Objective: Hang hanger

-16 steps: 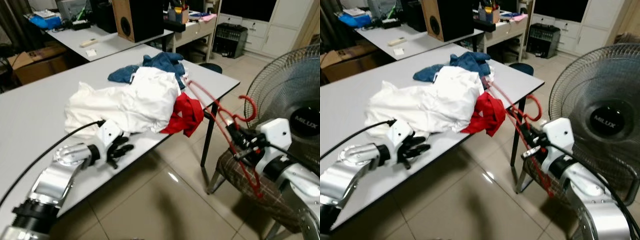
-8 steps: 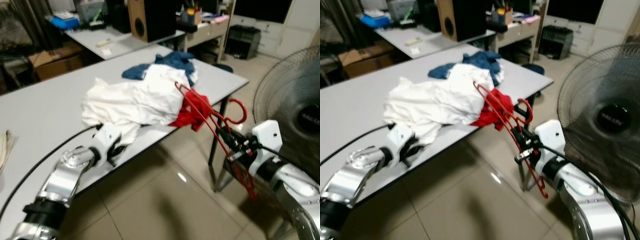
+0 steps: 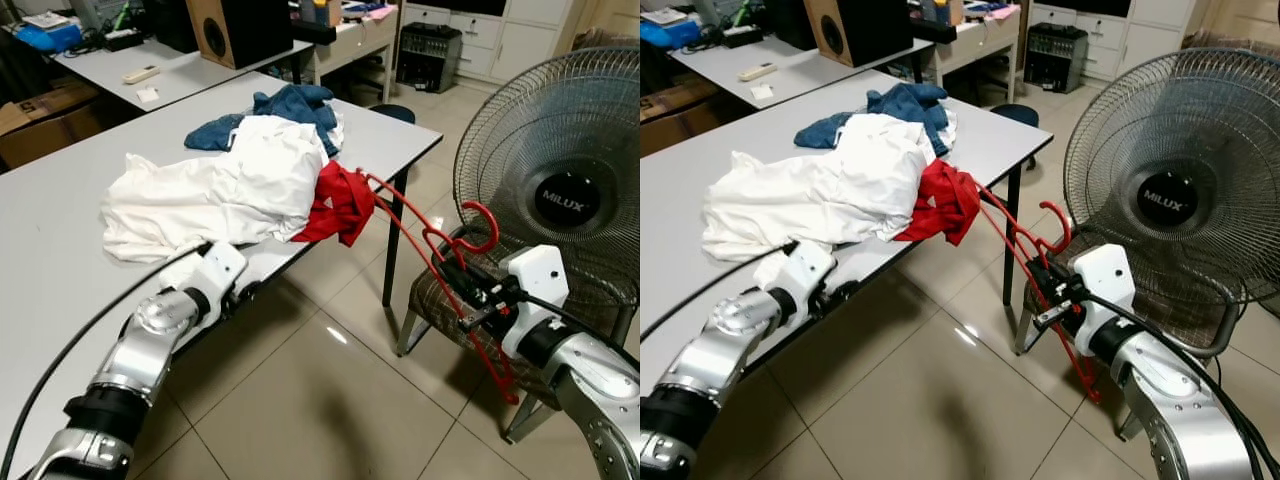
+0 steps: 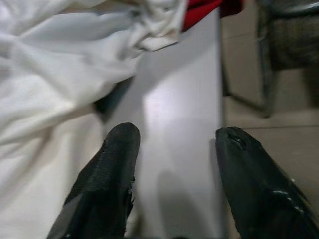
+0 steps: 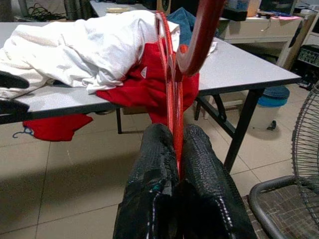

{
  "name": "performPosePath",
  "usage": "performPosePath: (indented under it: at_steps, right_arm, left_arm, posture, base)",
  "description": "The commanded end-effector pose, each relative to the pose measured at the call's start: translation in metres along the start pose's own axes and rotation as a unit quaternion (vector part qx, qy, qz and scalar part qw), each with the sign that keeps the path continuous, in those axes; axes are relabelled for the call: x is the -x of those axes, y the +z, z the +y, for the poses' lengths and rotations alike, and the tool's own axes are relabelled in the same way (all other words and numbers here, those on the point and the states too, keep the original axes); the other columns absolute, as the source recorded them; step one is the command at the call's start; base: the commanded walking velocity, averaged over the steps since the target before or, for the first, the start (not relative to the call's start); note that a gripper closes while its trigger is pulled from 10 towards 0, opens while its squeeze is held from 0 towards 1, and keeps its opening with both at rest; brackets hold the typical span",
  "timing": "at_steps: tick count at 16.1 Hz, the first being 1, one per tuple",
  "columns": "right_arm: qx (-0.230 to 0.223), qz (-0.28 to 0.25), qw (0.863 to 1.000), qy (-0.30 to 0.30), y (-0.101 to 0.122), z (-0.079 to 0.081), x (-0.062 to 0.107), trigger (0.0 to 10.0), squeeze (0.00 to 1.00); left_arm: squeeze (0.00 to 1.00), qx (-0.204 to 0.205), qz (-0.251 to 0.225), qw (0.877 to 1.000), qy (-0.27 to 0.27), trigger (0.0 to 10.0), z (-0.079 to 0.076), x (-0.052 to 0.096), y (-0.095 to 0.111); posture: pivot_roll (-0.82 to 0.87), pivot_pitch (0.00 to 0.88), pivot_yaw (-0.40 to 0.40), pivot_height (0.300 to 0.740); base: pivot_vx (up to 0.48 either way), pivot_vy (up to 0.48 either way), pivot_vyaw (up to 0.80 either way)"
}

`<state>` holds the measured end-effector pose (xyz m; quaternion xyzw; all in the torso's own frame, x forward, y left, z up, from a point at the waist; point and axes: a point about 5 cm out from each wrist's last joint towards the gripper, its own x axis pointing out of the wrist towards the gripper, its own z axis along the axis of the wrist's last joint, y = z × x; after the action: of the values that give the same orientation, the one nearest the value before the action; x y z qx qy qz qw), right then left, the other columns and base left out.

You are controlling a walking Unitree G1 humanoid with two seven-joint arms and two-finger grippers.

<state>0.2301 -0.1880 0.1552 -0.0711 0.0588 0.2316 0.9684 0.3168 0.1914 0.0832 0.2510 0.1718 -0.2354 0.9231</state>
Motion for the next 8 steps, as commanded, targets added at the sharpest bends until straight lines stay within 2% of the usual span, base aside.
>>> performPosePath:
  at_steps: [1,4,6,8]
  right_arm:
    - [0.005,-0.001,1.000,0.009,0.002,0.002,-0.001,10.0,0.00]
    - [0.011,0.008,1.000,0.015,0.000,0.002,0.001,10.0,0.00]
    - [0.011,0.010,1.000,0.019,-0.001,0.003,0.001,10.0,0.00]
    - [0.013,0.011,1.000,0.026,0.000,0.003,-0.002,10.0,0.00]
  left_arm:
    - [0.00,-0.021,0.003,1.000,0.021,10.0,0.008,0.000,0.001]
    - [0.00,-0.006,-0.006,0.998,0.070,10.0,0.023,0.009,-0.002]
    - [0.00,-0.005,0.004,0.997,0.072,10.0,0.026,0.010,-0.006]
    - [0.00,-0.021,0.045,0.997,0.053,10.0,0.022,0.009,-0.020]
  posture:
    - [-0.11,0.000,0.062,0.740]
    - [-0.12,0.000,0.058,0.740]
    - [-0.12,0.000,0.058,0.740]
    - [-0.11,0.000,0.043,0.740]
  base:
    - [0.000,0.000,0.00]
    - [0.000,0.000,0.00]
    - [0.000,0.000,0.00]
    - [0.000,0.000,0.00]
